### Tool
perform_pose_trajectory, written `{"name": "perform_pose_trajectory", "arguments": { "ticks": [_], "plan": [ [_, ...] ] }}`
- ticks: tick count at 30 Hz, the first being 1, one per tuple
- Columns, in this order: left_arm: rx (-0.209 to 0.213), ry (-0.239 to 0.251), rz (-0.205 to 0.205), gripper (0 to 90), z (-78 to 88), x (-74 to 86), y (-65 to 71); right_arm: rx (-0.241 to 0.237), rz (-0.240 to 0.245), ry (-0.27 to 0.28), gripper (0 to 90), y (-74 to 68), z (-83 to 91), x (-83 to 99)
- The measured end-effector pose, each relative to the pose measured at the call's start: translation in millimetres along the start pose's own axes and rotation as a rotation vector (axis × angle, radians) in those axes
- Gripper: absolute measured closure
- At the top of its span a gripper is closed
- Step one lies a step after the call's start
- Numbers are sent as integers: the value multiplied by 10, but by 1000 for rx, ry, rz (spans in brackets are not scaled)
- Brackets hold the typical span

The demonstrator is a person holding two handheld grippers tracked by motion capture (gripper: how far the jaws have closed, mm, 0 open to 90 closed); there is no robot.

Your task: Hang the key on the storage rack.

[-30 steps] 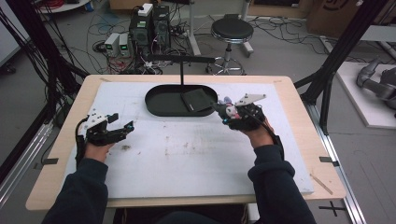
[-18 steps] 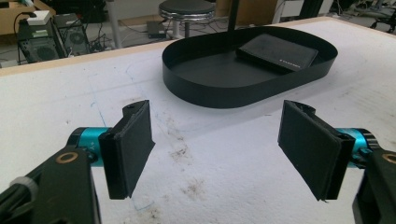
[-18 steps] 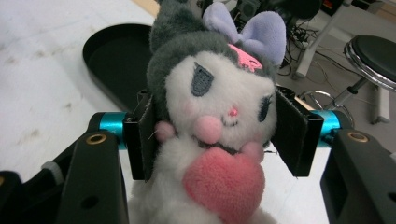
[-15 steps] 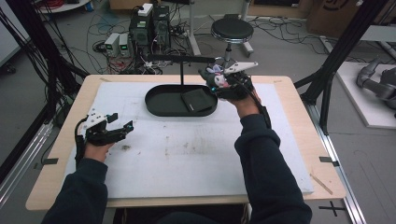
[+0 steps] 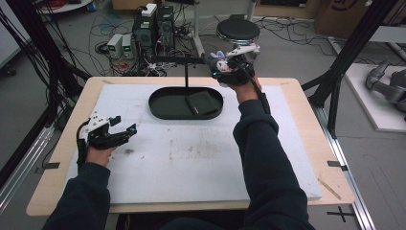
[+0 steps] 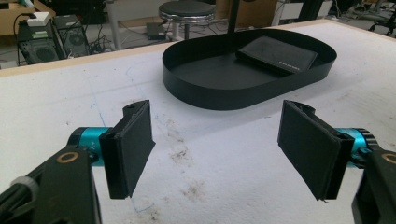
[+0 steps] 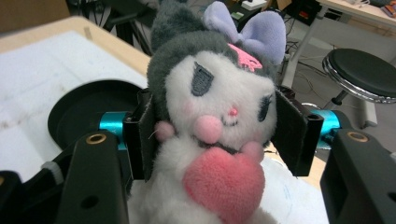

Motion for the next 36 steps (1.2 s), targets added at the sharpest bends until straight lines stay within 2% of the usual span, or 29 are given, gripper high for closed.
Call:
{"name": "perform_pose_trajectory", "arguments": {
  "ticks": [7, 9, 10, 14, 17, 18, 19, 23, 25, 29, 33, 35, 36],
  "plan": [
    [-6, 9, 11, 264, 8, -2, -16, 50, -12, -27, 400, 85, -78, 7],
    [-5, 9, 11, 264, 9, -3, -17, 81, 0, -53, 400, 120, -90, 38],
    [-6, 9, 11, 264, 9, -3, -15, 95, -10, -64, 400, 126, -94, 56],
    [-4, 4, 9, 264, 9, -2, -18, 99, -11, -92, 400, 148, -117, 161],
    [-6, 8, 10, 264, 10, -4, -15, 108, -2, -153, 400, 147, -163, 294],
    [-5, 6, 10, 264, 9, -3, -15, 111, 3, -160, 401, 133, -179, 342],
    [-5, 2, 9, 264, 9, -1, -15, 114, 12, -189, 402, 101, -224, 431],
    [-4, 3, 9, 264, 6, 0, -9, 104, 9, -223, 404, 68, -310, 534],
    [-5, 3, 9, 264, 7, 0, -11, 89, 0, -223, 404, 31, -372, 560],
    [-3, 2, 13, 264, 8, 2, -20, 77, 30, -236, 404, -91, -514, 594],
    [-3, 5, 14, 264, 12, -1, -21, 66, -4, -229, 390, -155, -606, 647],
    [0, 4, 15, 264, 13, 0, -27, 66, 29, -234, 344, -189, -636, 673],
    [-1, 4, 17, 264, 13, 0, -28, 66, 29, -234, 344, -189, -636, 673]
  ]
}}
Point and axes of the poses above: each handheld gripper's, and its own axes: z roughly backward along the jaws, x roughly out of its underside, y roughly to its right, the point moved 2 cm from there along -z, roughly forward along the jaws, and after that the axes turned 12 degrees about y, right-handed, at the moved point
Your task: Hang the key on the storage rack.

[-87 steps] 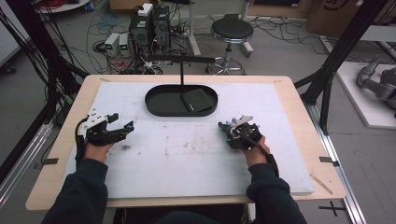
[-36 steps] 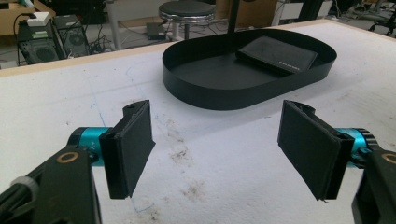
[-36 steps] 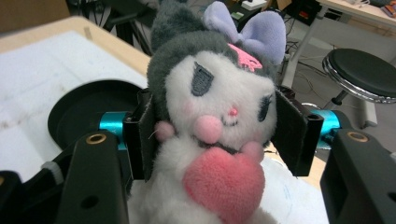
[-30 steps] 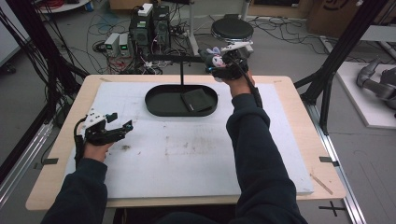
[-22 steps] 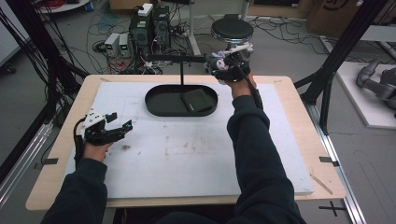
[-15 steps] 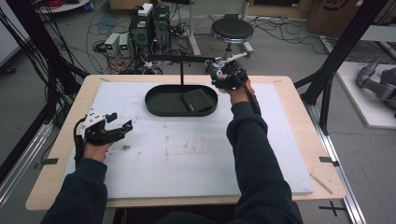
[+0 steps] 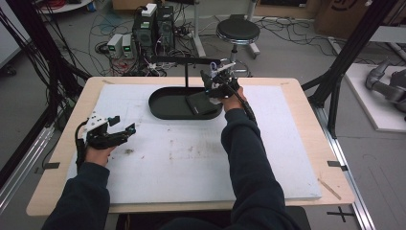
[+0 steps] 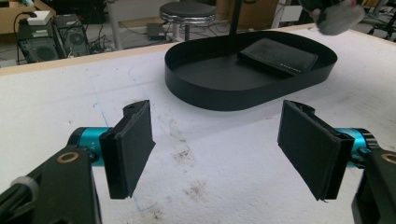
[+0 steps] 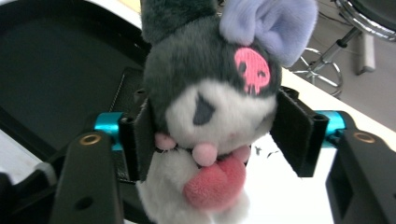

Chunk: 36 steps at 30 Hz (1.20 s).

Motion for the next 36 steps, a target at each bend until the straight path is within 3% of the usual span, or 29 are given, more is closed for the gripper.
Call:
{"name": "perform_pose_trajectory", "arguments": {
  "ticks": [4, 8, 12, 15, 20, 21, 22, 23, 26, 28, 29, 31, 32, 36],
  "plan": [
    [-1, 1, 1, 264, 0, 1, -1, -82, -31, -6, 183, -4, -21, 40],
    [3, -2, -3, 264, 4, 0, 4, -122, -16, -25, 185, -1, 16, 70],
    [0, -6, -2, 264, 24, 1, -8, -194, -12, 1, 185, 11, 206, 36],
    [6, -2, 1, 264, 43, -7, -10, -200, 9, -4, 185, 30, 282, 25],
    [18, 14, 7, 260, 69, -9, -6, -225, -11, 29, 185, 86, 518, 16],
    [18, 17, 7, 259, 72, -9, -10, -230, -9, 49, 185, 95, 590, 27],
    [16, 18, 11, 259, 75, -9, -10, -224, 8, 105, 188, 97, 660, 59],
    [14, 19, 11, 259, 79, -10, -13, -226, 18, 131, 189, 101, 727, 100],
    [14, 24, 10, 259, 82, -10, -18, -214, 3, 140, 188, 125, 898, 252],
    [10, 27, 12, 259, 85, -12, -21, -198, -6, 77, 188, 145, 994, 351],
    [9, 28, 14, 259, 85, -12, -22, -195, -1, 115, 188, 146, 1060, 422],
    [9, 32, 11, 259, 82, -14, -20, -187, -4, 99, 188, 145, 1160, 533],
    [11, 31, 16, 259, 75, -15, -17, -183, 0, 129, 189, 142, 1220, 603],
    [16, 32, 18, 236, 44, -19, 0, -157, 1, 161, 189, 153, 1430, 885]
  ]
}}
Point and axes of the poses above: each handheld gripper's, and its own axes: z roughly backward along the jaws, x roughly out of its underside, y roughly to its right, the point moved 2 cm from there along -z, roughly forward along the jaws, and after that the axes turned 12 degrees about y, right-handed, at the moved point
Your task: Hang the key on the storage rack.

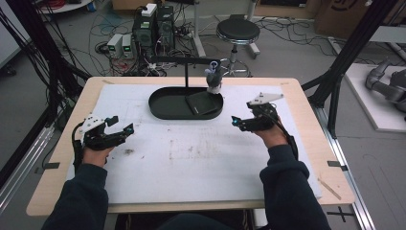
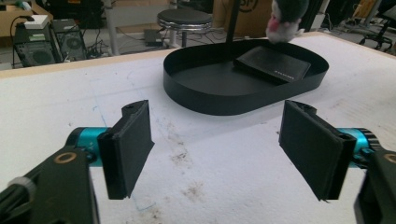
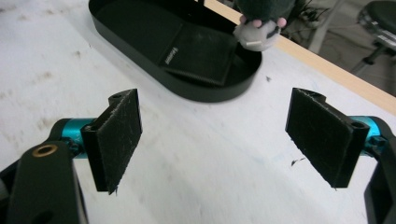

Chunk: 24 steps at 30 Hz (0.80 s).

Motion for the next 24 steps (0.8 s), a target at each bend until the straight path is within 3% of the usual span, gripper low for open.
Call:
{"name": "perform_pose_trajectory", "arguments": {
  "ticks": [6, 14, 24],
  "plan": [
    [23, 29, -13, 189, -25, -34, 48, 57, -12, 32, 188, -19, 261, 315],
    [18, 34, -20, 190, -20, -48, 54, 84, -42, 28, 188, -8, 334, 497],
    [29, 30, -28, 190, -25, -47, 82, 133, -72, 30, 188, 50, 382, 595]
  ]
}}
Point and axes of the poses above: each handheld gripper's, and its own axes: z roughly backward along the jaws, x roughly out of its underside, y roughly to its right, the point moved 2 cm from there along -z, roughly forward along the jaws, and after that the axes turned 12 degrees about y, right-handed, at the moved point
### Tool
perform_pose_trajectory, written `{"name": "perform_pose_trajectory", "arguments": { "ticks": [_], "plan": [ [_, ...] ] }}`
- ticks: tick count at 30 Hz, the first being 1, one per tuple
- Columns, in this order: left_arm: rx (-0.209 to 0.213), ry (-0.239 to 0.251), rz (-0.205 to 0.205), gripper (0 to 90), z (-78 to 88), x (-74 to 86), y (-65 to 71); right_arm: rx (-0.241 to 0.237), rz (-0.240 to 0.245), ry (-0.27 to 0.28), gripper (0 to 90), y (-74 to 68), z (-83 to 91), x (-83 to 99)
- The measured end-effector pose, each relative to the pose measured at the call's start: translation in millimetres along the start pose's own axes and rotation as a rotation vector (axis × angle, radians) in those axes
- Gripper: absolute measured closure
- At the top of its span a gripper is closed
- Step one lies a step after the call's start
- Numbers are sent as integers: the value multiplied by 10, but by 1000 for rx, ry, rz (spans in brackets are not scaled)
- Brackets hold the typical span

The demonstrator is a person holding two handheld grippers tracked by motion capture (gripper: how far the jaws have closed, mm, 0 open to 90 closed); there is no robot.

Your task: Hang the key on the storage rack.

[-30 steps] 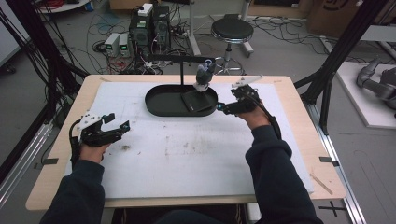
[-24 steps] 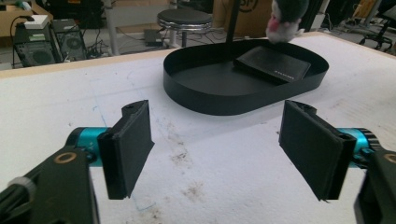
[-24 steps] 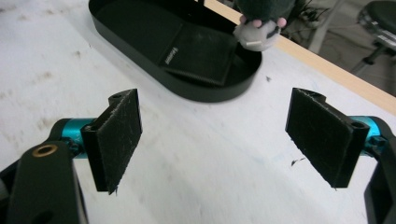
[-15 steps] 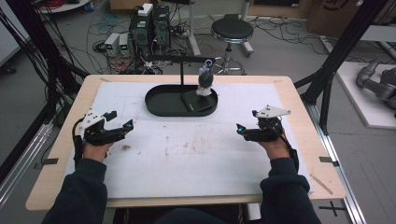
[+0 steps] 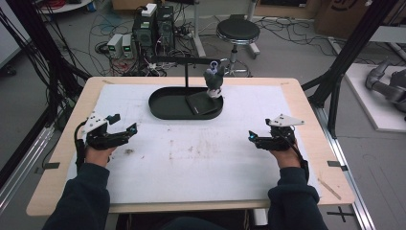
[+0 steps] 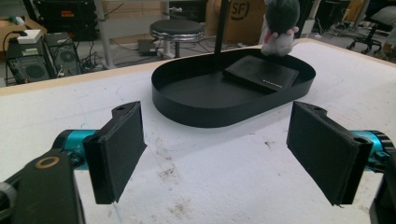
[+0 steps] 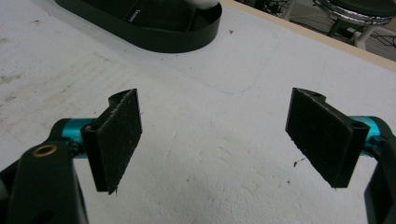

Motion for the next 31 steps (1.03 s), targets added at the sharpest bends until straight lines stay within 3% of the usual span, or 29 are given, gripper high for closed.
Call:
{"name": "perform_pose_trajectory", "arguments": {
  "ticks": [11, 31],
  "plan": [
    [5, -13, 1, 191, -29, 23, 6, 8, 5, -28, 188, 9, -17, 54],
    [3, -17, -4, 193, -35, 27, 6, 22, 1, -25, 189, 40, -7, 68]
  ]
}}
Point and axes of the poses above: each handheld gripper's, and its own axes: z roughly backward along the jaws, x roughly out of its underside, y roughly to its right, the point moved 2 cm from there along -z, roughly forward along the jaws, and after that the axes turned 12 degrees about y, right-handed, at the moved point
